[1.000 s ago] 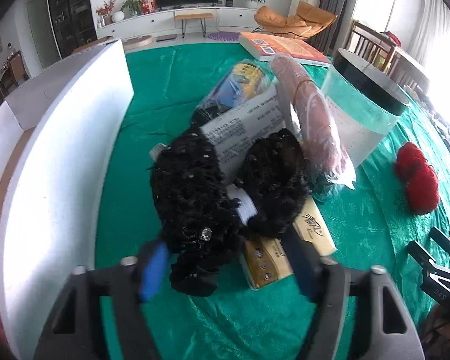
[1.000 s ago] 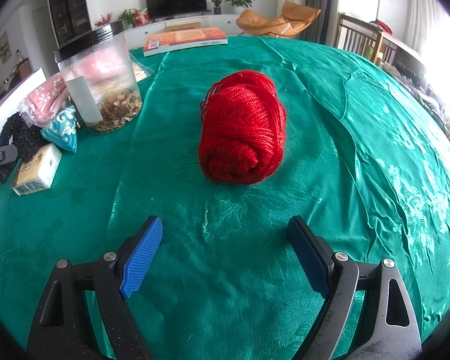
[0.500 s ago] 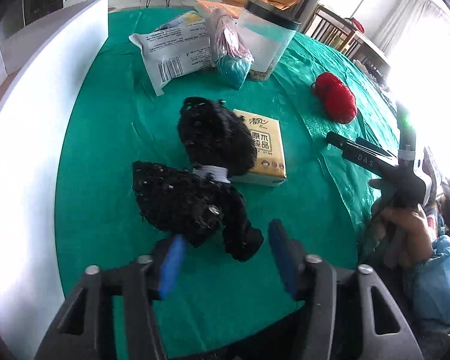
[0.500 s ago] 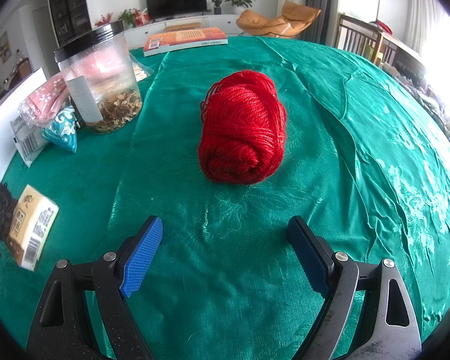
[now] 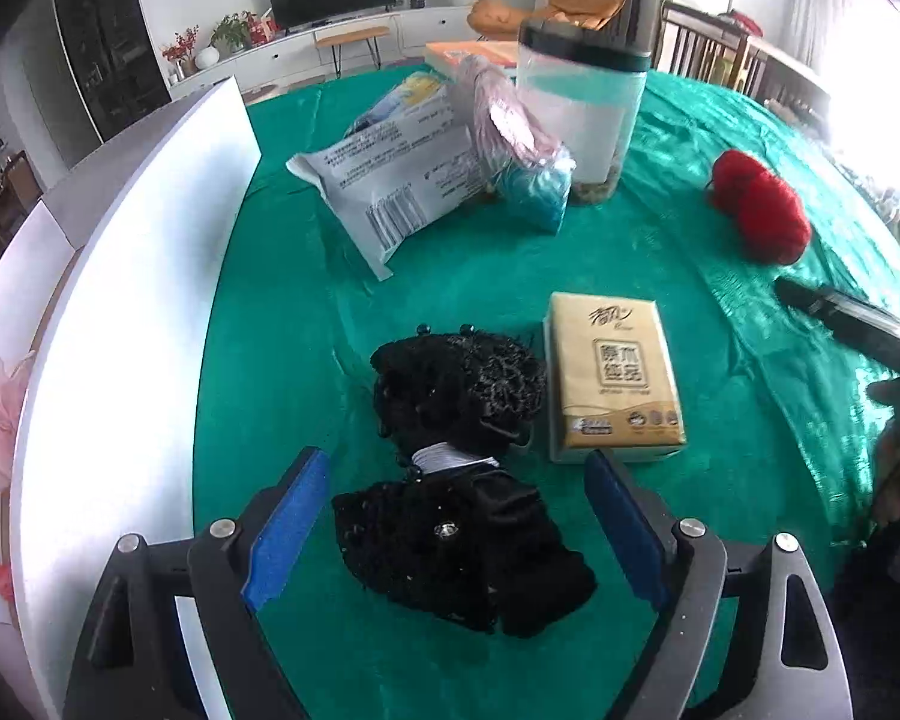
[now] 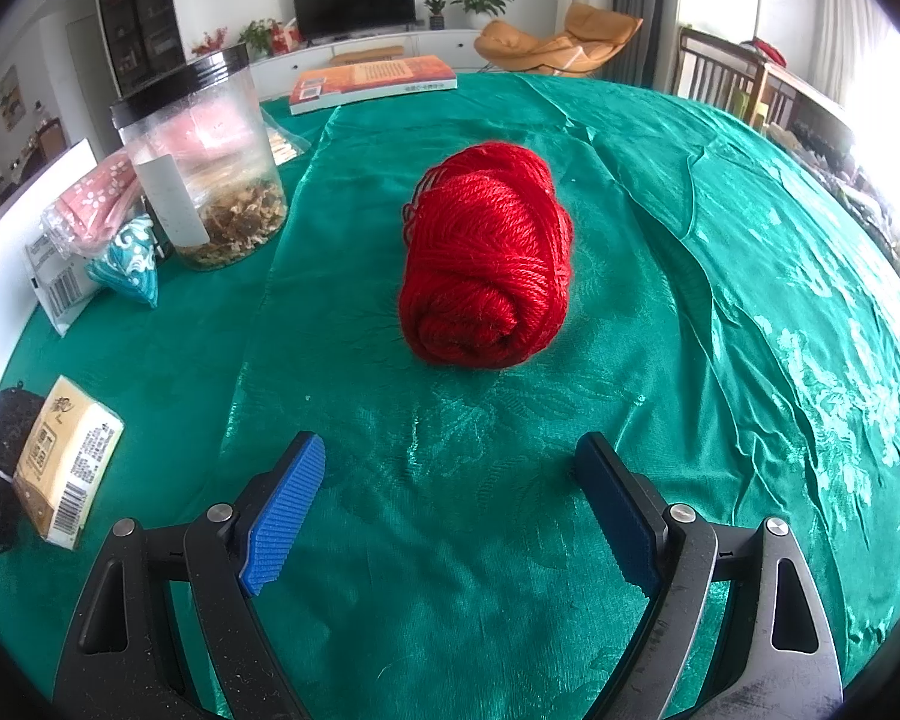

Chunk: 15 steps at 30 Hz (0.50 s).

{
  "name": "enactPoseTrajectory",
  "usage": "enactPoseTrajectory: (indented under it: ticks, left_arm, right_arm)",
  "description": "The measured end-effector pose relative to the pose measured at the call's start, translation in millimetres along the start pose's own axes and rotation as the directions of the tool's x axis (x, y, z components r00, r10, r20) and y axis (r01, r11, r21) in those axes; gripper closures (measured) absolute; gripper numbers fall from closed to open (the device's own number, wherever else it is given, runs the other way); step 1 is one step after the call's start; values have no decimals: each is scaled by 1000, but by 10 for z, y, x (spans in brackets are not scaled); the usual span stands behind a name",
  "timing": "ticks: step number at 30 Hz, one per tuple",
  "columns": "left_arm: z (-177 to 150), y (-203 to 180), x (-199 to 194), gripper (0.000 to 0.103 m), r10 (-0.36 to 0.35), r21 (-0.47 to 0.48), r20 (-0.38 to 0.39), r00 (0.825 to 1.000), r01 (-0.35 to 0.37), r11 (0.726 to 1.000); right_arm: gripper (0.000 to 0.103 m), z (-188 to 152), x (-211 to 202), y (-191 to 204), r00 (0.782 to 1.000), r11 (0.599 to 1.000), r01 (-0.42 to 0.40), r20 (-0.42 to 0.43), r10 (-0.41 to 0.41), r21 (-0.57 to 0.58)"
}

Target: Organize soft objects

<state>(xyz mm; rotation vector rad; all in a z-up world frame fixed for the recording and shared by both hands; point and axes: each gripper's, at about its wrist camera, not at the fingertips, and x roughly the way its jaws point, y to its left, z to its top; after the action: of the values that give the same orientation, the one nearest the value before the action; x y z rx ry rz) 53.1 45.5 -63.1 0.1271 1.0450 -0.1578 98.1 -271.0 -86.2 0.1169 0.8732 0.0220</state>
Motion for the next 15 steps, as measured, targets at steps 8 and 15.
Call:
enactPoseTrajectory:
  ticks: [8, 15]
  left_arm:
    - [-75, 194, 155, 29, -84, -74, -19, 996, 83, 994]
    - [5, 303, 96, 70, -127, -91, 20, 992, 128, 988]
  right_arm:
    - [15, 577, -84, -581, 993, 973, -118, 38, 112, 198]
    - [54, 1010, 667, -350, 959, 998, -47, -276, 59, 50]
